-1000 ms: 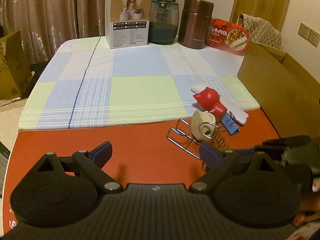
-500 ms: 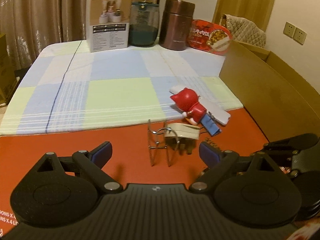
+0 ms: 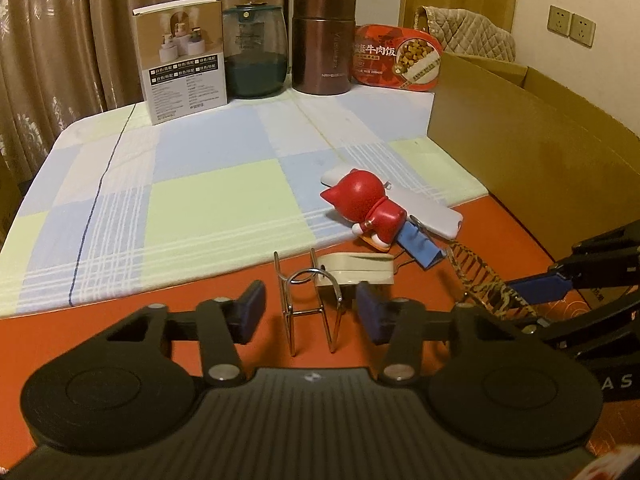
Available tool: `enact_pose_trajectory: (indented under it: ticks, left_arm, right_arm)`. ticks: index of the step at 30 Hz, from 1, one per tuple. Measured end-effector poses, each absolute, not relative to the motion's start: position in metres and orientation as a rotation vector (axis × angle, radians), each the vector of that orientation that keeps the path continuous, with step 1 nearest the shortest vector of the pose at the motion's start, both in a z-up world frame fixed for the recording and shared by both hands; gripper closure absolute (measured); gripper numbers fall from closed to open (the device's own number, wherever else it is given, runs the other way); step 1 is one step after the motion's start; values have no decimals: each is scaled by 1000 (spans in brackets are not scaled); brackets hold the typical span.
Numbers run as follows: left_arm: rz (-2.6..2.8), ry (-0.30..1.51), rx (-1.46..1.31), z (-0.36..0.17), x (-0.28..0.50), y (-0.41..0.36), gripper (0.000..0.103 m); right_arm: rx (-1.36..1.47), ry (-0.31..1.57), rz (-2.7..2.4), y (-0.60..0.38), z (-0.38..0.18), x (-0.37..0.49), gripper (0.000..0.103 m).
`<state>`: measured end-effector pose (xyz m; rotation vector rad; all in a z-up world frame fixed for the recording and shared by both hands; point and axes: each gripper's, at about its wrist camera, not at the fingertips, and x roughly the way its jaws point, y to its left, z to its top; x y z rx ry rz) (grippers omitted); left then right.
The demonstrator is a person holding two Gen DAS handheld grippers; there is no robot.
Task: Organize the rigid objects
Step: 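Grasp the braided leopard-pattern cable with the right tool while the left tool grasps the metal wire rack, then lift the cable and wire rack and carry both over the cardboard box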
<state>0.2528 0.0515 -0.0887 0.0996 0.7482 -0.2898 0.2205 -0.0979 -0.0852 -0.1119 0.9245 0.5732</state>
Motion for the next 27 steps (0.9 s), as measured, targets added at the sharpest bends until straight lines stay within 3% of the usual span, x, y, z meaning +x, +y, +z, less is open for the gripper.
enact_pose_trajectory:
  ticks: [3,22,27]
  left_arm:
    - [-284,772,88,-91,254,53,80]
    - [-222,837,118,-89,226,58,80]
    - [-220,856,116,-94,225,56,73]
  right_arm:
    - [-108,926,569,-99,-85,222,66]
    - [-89,925,570,-99,-85,222,66]
    - [-84,925,573,-99,-85,223,66]
